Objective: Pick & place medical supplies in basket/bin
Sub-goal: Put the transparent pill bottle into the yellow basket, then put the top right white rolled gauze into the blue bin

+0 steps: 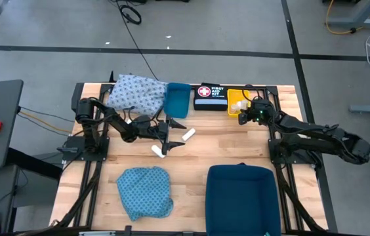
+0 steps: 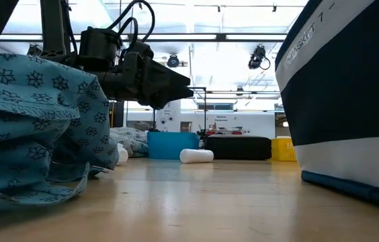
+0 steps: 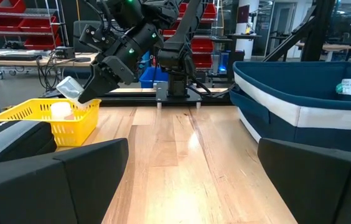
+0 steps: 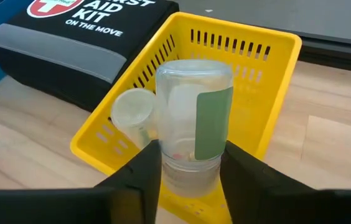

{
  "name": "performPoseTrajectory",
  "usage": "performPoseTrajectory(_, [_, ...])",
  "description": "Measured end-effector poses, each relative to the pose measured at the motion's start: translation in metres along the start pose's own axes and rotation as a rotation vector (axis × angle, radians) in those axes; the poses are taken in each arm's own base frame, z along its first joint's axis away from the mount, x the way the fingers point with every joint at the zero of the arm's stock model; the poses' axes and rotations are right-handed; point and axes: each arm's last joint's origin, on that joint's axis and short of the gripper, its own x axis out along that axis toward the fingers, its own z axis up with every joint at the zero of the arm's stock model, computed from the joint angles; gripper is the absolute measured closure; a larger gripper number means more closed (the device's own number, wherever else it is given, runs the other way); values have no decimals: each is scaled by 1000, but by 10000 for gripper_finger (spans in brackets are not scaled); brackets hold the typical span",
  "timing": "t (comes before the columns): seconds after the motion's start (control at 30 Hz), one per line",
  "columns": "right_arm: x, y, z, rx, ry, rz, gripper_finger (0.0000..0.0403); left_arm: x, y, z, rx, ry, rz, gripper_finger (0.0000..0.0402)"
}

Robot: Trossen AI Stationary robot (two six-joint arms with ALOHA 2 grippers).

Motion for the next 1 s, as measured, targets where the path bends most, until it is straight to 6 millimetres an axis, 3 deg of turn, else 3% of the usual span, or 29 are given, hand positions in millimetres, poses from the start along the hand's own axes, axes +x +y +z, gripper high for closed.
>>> performPoseTrajectory(0.13, [0, 0, 0, 1, 0, 0, 212, 0, 0, 0, -1, -3, 0, 40])
performPoseTrajectory(0.23, [0, 0, 0, -6, 0, 0, 200, 0, 0, 0, -6, -4, 0, 40])
performPoseTrajectory(0.7, [-1, 6, 13, -70, -140, 45, 195, 0, 0, 0, -11, 1, 1, 40])
performPoseTrajectory(1.0, [-13, 35, 24, -220, -340, 225, 206, 8, 8, -10, -156, 144, 36, 40])
